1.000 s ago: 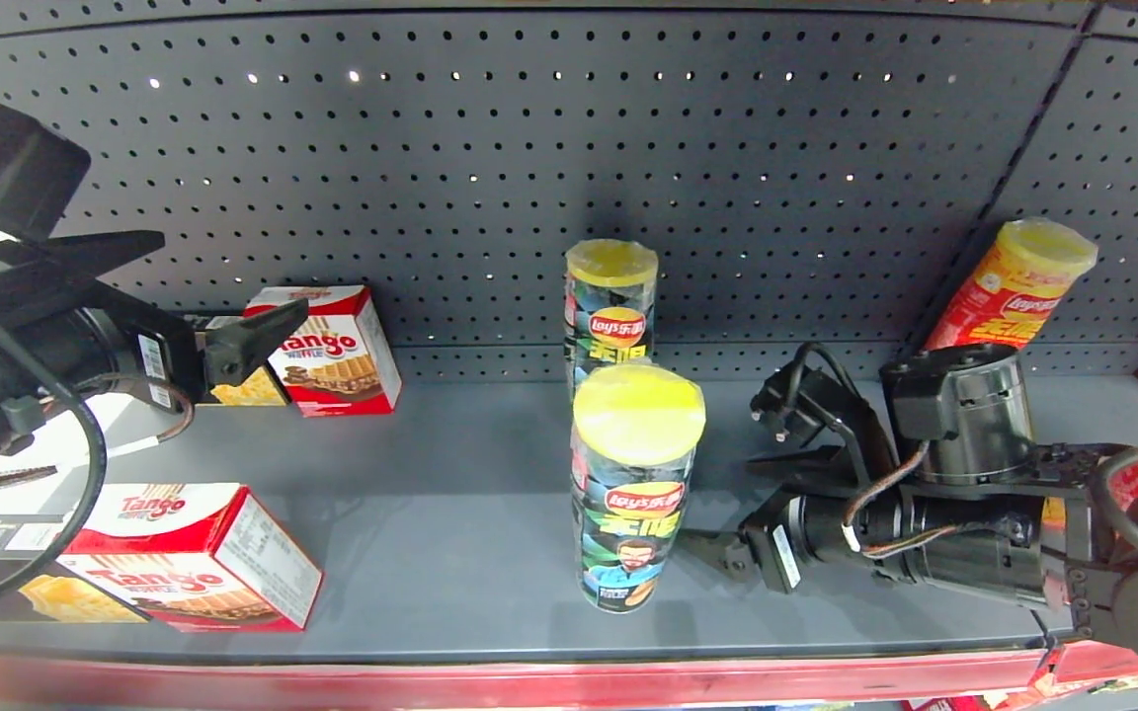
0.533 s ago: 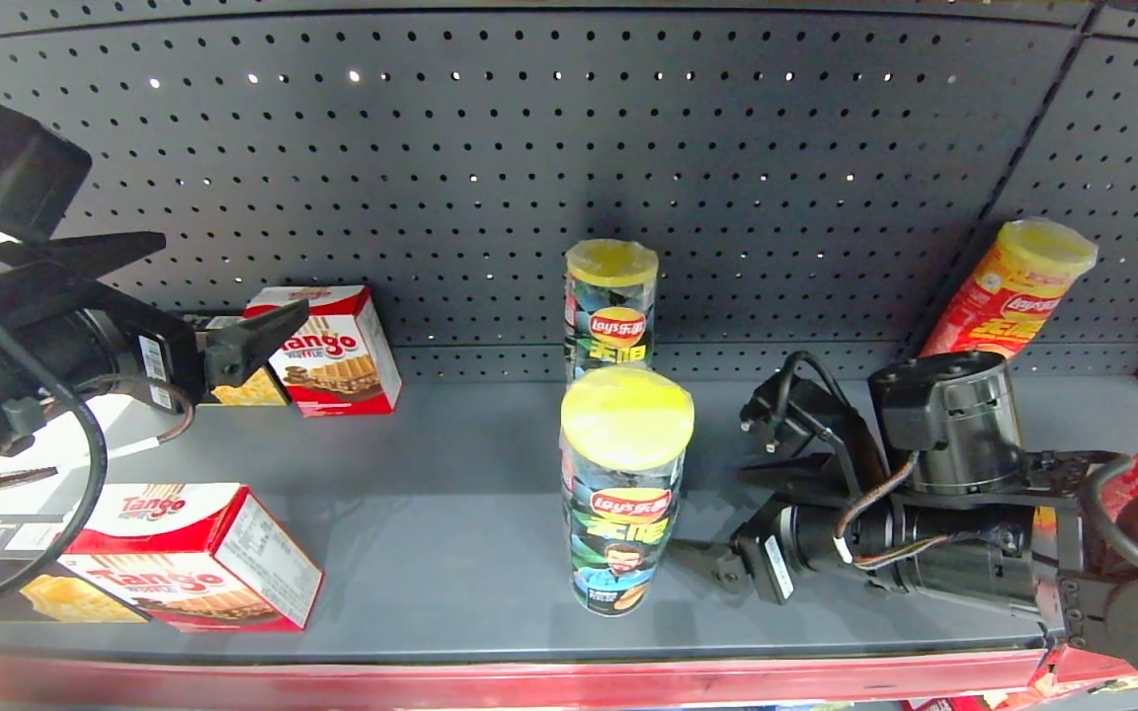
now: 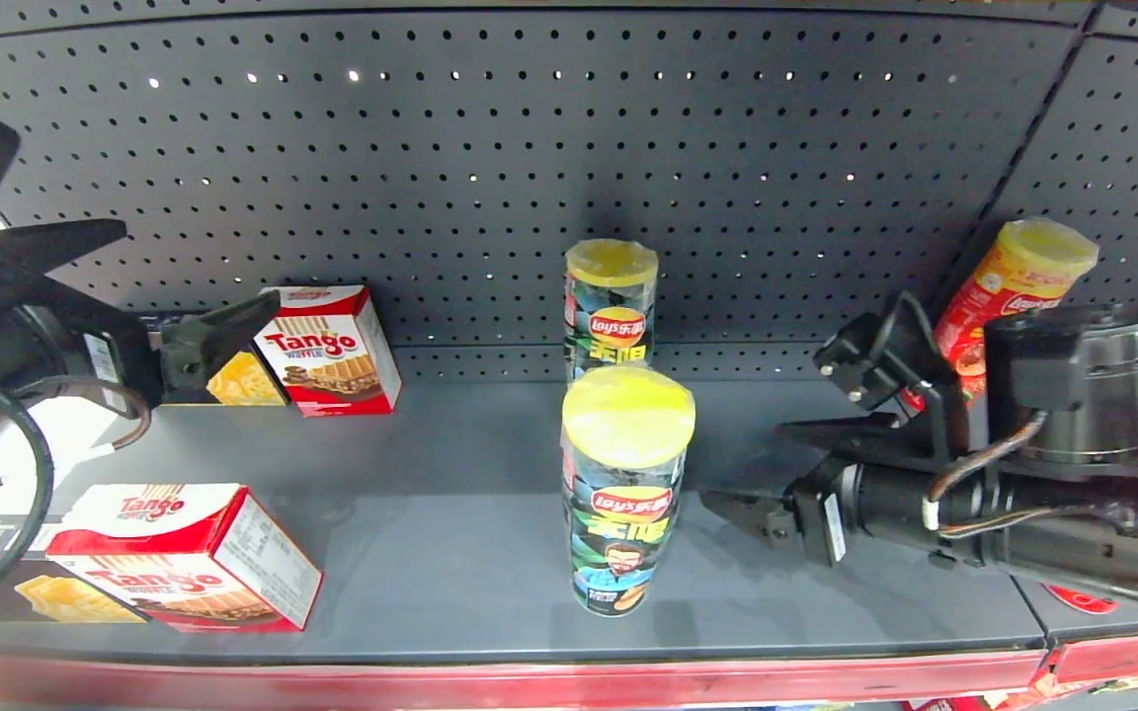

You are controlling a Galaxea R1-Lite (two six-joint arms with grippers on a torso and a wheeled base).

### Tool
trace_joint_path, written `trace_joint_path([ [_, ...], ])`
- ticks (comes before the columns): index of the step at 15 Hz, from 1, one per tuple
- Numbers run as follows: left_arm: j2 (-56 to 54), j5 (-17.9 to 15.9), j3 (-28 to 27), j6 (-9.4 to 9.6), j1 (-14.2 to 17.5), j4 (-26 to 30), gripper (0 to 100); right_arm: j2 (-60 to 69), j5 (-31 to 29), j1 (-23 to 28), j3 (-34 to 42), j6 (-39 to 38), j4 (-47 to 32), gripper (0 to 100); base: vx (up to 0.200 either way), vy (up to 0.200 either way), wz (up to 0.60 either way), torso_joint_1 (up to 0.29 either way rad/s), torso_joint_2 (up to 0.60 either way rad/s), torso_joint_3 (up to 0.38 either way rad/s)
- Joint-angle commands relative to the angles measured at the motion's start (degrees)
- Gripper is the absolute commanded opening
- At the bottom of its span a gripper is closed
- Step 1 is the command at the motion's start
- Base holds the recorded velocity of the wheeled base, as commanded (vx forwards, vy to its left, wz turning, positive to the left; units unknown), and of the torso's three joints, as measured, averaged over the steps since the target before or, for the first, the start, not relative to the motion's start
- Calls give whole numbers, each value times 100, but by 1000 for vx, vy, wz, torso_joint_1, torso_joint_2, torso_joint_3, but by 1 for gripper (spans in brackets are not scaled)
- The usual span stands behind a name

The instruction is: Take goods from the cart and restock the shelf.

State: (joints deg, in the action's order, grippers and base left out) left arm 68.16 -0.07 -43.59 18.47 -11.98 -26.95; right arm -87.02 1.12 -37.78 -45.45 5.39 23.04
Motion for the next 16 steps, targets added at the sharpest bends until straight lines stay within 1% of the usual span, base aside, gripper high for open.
trace_joint_path([
  [1, -1243, 16, 193, -1, -6, 621, 100, 1082, 20, -45, 229, 6, -1, 100, 0, 0, 0, 0, 0, 0],
  [3, -2281, 16, 369, -1, 3, 1377, 100, 1881, -15, -221, 642, 6, -45, 100, 0, 0, 0, 0, 0, 0],
  [4, -2861, 7, 483, -1, -6, 1860, 100, 2268, -42, -283, 1020, 32, -10, 100, 0, 0, 0, 0, 0, 0],
  [5, -3283, -1, 562, -1, 3, 2230, 100, 2620, -42, -283, 1293, 32, -19, 100, 0, 0, 0, 0, 0, 0],
  [8, -4838, -19, 861, -1, 21, 3741, 100, 3912, -112, -177, 2286, 24, -63, 100, 0, 0, 0, 0, 0, 0],
  [9, -5111, -10, 940, -1, 29, 3961, 100, 4087, -174, -142, 2453, 6, -63, 100, 0, 0, 0, 0, 0, 0],
  [10, -5708, -19, 1239, -1, 38, 4295, 100, 4518, -279, -89, 2901, -20, -54, 100, 0, 0, 0, 0, 0, 0],
  [12, -6288, 7, 1898, 16, 47, 4313, 100, 5063, -367, 51, 3516, -29, -63, 100, 0, 0, 0, 0, 0, 0],
  [13, -6297, -10, 2057, 16, 65, 4277, 100, 5221, -464, 210, 3745, -82, -63, 100, 0, 0, 0, 0, 0, 0],
  [15, -6297, -19, 2347, 8, 65, 4313, 100, 5371, -675, 596, 4070, -214, -80, 100, 0, 0, 0, 0, 0, 0],
  [16, -6288, -10, 2883, 8, 65, 4225, 100, 5379, -868, 1071, 4378, -222, -72, 100, 0, 0, 0, 0, 0, 0],
])
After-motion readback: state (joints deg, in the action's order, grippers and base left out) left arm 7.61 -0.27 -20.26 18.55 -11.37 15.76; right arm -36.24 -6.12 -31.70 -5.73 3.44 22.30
